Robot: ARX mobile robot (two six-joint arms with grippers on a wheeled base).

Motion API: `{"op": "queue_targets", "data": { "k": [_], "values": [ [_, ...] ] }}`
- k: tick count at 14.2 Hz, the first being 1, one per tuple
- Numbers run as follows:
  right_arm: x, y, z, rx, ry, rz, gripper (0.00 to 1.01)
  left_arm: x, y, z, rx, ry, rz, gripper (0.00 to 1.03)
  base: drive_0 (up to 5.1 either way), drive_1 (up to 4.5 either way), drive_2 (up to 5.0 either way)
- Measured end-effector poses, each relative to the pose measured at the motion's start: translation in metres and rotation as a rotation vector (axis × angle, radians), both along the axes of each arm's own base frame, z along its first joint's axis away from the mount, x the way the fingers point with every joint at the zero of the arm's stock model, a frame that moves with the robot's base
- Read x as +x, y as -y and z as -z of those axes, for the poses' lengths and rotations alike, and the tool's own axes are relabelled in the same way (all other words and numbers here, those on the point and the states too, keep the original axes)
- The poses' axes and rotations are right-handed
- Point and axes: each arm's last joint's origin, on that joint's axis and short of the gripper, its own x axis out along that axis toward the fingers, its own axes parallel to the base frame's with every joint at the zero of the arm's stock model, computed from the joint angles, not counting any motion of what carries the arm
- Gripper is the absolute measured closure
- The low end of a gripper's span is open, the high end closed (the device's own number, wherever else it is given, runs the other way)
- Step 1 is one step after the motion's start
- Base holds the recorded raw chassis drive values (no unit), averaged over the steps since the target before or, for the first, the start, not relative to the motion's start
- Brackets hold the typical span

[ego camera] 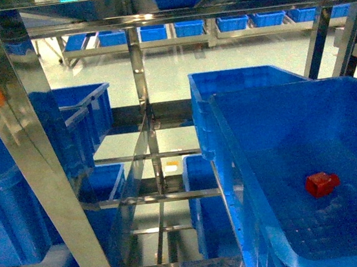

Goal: Pick red block from blue box to shelf

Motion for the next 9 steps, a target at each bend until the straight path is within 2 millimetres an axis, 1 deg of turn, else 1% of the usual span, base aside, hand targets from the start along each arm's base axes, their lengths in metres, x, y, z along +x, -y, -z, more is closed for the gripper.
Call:
{"op": "queue_targets", "data": {
  "k": [1, 7, 8, 9],
  "values": [
    [0.0, 0.0, 0.0, 0.0, 0.0, 0.0, 0.93, 0.0, 0.0, 0.0, 0.0, 0.0, 0.0, 0.05, 0.0, 0.0, 0.0],
    [0.0, 0.0, 0.0, 0.0, 0.0, 0.0, 0.17, 0.0, 0.0, 0.0, 0.0, 0.0, 0.0, 0.05, 0.0, 0.0, 0.0],
    [0.0, 0.0, 0.0, 0.0, 0.0, 0.0, 0.06, 0.0, 0.0, 0.0, 0.0, 0.0, 0.0, 0.05, 0.0, 0.0, 0.0],
    [0.0, 0.0, 0.0, 0.001, 0.0, 0.0, 0.02, 0.0, 0.0, 0.0, 0.0, 0.0, 0.0, 0.05, 0.0, 0.0, 0.0]
  ]
}}
